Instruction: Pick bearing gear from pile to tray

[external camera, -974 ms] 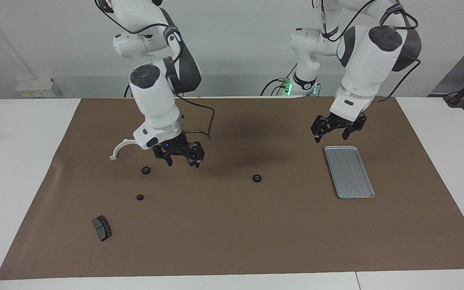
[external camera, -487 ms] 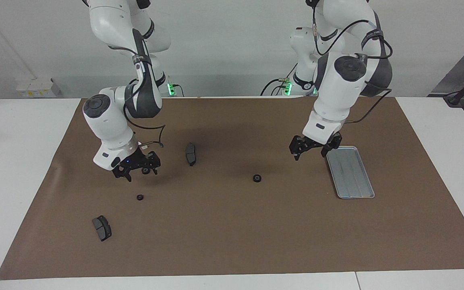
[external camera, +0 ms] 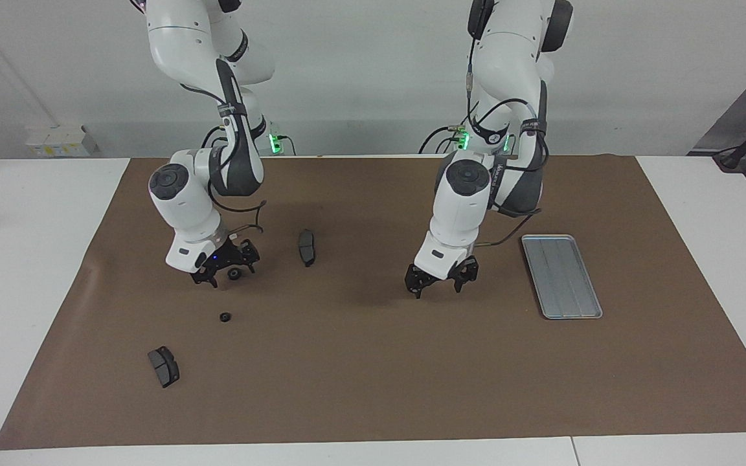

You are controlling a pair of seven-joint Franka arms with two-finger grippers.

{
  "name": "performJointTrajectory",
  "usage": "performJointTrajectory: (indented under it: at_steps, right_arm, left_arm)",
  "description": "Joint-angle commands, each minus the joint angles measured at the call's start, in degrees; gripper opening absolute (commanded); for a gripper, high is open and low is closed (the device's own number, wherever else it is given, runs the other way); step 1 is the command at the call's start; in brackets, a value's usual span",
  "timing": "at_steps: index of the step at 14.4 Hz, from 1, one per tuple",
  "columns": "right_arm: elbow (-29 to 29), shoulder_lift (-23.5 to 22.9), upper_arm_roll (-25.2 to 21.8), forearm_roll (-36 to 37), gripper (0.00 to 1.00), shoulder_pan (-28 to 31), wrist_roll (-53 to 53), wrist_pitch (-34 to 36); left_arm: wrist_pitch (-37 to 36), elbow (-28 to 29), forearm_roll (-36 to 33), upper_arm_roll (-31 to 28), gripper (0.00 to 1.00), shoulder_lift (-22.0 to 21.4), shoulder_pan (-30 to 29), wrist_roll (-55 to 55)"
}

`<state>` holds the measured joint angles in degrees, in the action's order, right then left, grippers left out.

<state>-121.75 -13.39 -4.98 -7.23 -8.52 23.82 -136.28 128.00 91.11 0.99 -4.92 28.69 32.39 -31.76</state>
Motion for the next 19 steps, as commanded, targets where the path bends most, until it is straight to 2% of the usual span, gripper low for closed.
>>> performJointTrajectory:
  at_steps: [1, 2, 5, 9, 13, 14, 15, 16, 17, 19]
  right_arm:
    - [-4.1, 2.8, 0.9, 0.6, 0.65, 1.6, 1.8, -1.2]
    - [-4.3, 2.8, 0.9, 0.5, 0.58, 1.6, 1.7, -1.3]
    - [-4.8, 2.8, 0.8, 0.5, 0.57, 1.7, 1.7, -1.6]
    - [-6.7, 2.8, 0.8, 0.6, 0.57, 2.0, 1.8, -3.7]
    - [-7.1, 3.1, 0.8, 0.6, 0.55, 1.9, 1.8, -3.6]
    - [-7.3, 3.3, 0.8, 0.6, 0.51, 1.9, 1.8, -3.6]
    - [-7.4, 3.3, 0.8, 0.7, 0.39, 1.9, 1.8, -3.7]
    - [-7.4, 3.3, 0.8, 0.8, 0.24, 1.9, 1.8, -3.7]
    - [-7.4, 3.3, 0.8, 0.8, 0.03, 1.8, 1.4, -3.7]
    - [-6.7, 3.1, 0.8, 0.8, 0.0, 1.8, -0.3, -3.6]
  left_arm:
    - [4.6, 1.1, -0.5, -0.8, 1.0, 1.0, 1.3, -1.0]
    - [6.0, 2.1, -0.5, -0.8, 1.0, 1.0, 1.7, -1.0]
    - [8.0, 5.8, -0.6, -0.8, 1.0, 0.7, 2.8, -0.8]
    - [9.5, 8.8, -0.6, -0.6, 0.93, -0.1, 3.6, -0.5]
    - [8.8, 10.8, -0.6, -0.6, 0.8, -1.0, 4.4, -0.3]
    - [8.4, 10.8, -0.6, -0.6, 0.77, -1.1, 4.4, -0.3]
    - [8.1, 10.8, -0.6, -0.6, 0.73, -1.1, 4.4, -0.3]
    - [7.9, 10.8, -0.6, -0.6, 0.67, -1.1, 4.4, -0.2]
    - [7.5, 10.8, -0.6, -0.6, 0.62, -1.1, 4.4, -0.2]
    - [6.0, 10.8, -0.6, -0.4, 0.51, -1.4, 4.4, -0.2]
